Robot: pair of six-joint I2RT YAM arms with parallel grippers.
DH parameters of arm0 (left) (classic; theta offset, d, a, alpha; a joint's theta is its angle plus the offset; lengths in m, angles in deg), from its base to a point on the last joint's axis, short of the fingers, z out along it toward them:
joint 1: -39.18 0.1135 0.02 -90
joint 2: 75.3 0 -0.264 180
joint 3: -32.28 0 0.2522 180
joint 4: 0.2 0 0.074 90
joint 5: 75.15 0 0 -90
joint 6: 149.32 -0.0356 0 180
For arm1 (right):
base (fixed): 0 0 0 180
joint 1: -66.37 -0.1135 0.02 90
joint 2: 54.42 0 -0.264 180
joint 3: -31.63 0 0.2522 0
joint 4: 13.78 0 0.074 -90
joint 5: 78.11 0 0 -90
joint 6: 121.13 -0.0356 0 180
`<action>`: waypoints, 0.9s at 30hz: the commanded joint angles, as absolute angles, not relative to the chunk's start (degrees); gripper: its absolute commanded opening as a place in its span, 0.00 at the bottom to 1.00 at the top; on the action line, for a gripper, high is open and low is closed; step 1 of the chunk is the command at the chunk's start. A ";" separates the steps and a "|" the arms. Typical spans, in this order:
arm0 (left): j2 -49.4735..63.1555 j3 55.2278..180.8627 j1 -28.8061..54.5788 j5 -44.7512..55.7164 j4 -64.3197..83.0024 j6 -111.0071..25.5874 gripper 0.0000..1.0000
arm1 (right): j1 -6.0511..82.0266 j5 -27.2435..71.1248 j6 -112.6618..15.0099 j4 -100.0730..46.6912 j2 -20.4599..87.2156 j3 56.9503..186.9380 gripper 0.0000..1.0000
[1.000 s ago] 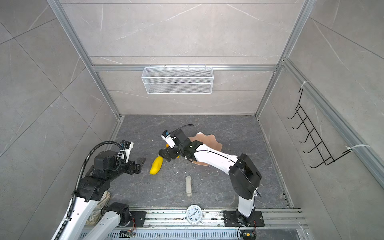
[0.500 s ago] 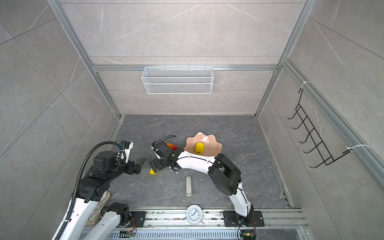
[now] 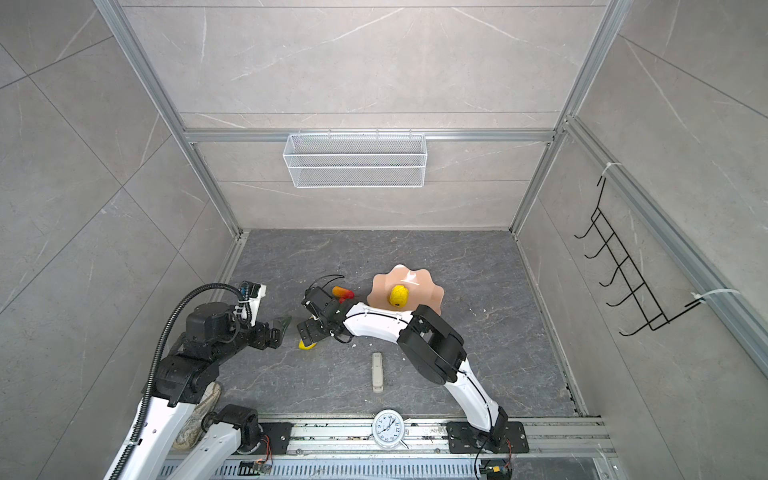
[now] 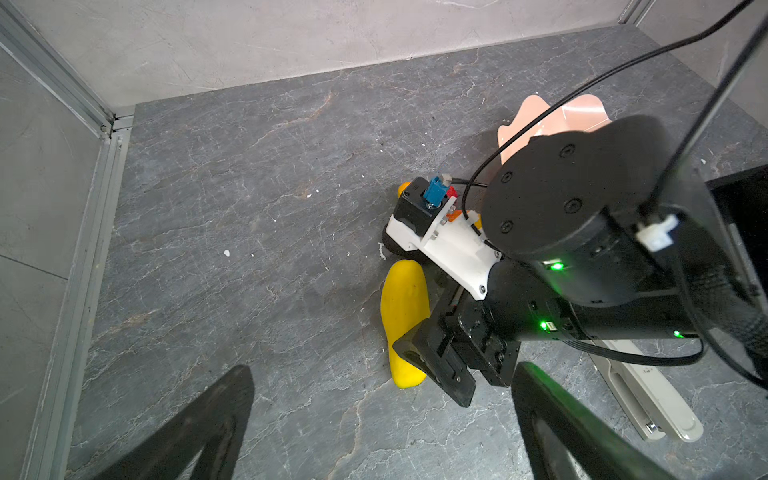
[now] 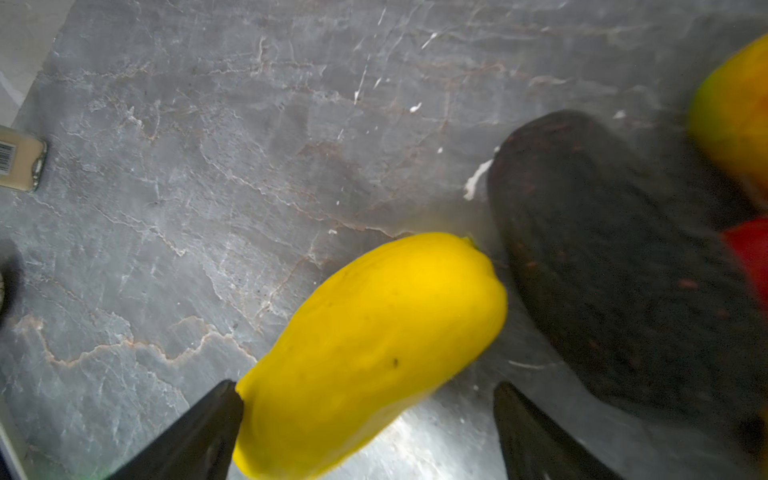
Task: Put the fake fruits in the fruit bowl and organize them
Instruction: 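Reach the right gripper back and grasp the long yellow mango, then lift the long yellow mango into the bowl beside the yellow fruit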
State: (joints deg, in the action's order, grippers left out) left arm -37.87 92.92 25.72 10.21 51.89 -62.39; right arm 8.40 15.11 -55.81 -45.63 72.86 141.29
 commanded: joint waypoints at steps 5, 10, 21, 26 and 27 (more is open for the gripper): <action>-38.17 93.15 25.92 9.82 51.35 -63.34 1.00 | 8.04 16.63 -56.98 -45.55 76.02 143.64 0.77; -38.29 93.11 25.91 9.84 51.39 -63.38 1.00 | 8.09 17.07 -56.70 -45.39 76.26 143.86 0.62; -38.42 93.07 25.91 9.85 51.35 -63.31 1.00 | 8.09 16.64 -49.18 -45.30 68.33 139.70 0.37; -38.13 93.07 25.93 9.85 51.36 -63.37 1.00 | 8.78 14.97 -42.89 -45.28 58.31 133.58 0.33; -38.16 93.09 25.91 9.85 51.35 -63.41 1.00 | 9.55 14.88 -42.15 -45.54 55.96 132.23 0.31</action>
